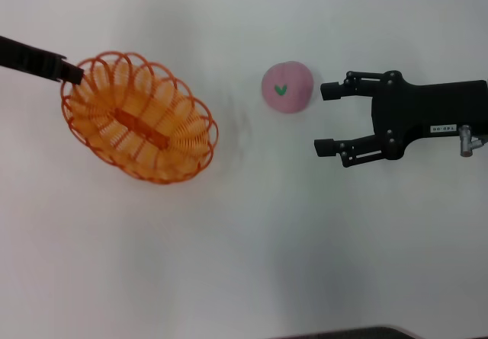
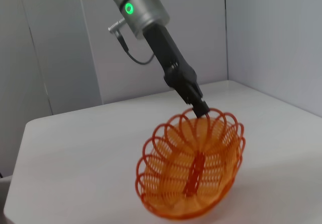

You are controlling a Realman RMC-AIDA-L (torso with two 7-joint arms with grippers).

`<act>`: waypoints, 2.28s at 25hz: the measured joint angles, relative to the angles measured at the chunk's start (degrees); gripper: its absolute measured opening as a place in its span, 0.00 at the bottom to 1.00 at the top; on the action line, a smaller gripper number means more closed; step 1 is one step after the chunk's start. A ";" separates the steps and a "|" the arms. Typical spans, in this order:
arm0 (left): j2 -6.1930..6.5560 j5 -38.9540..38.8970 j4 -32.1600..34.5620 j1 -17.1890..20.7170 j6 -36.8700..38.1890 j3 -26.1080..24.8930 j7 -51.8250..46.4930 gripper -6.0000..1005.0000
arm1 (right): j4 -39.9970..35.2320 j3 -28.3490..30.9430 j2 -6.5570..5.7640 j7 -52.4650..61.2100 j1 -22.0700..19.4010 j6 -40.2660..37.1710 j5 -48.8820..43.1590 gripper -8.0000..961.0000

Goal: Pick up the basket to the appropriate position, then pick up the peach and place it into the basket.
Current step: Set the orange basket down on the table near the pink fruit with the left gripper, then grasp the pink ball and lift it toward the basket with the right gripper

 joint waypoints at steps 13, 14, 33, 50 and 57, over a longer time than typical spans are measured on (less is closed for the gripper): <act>-2.21 -9.19 4.47 8.54 -3.47 -3.97 -10.35 0.04 | 0.01 -0.25 -0.22 -0.10 0.33 0.19 0.14 0.98; -2.21 -10.72 4.05 9.86 -4.55 -4.01 -11.05 0.04 | 0.00 -0.31 -0.16 -0.19 0.33 0.27 0.11 0.98; -2.03 -20.59 -10.01 16.56 -10.03 -5.47 -12.45 0.06 | 0.70 -0.26 0.26 -2.02 0.43 1.58 -0.02 0.98; -0.21 -22.18 -13.50 16.80 -8.32 -11.92 -11.86 0.45 | 1.46 -0.27 0.35 -2.20 0.79 2.96 0.04 0.98; 2.03 -33.06 -12.93 16.23 1.12 -21.53 9.94 0.71 | 2.13 -0.41 0.38 -2.20 0.77 3.89 0.06 0.98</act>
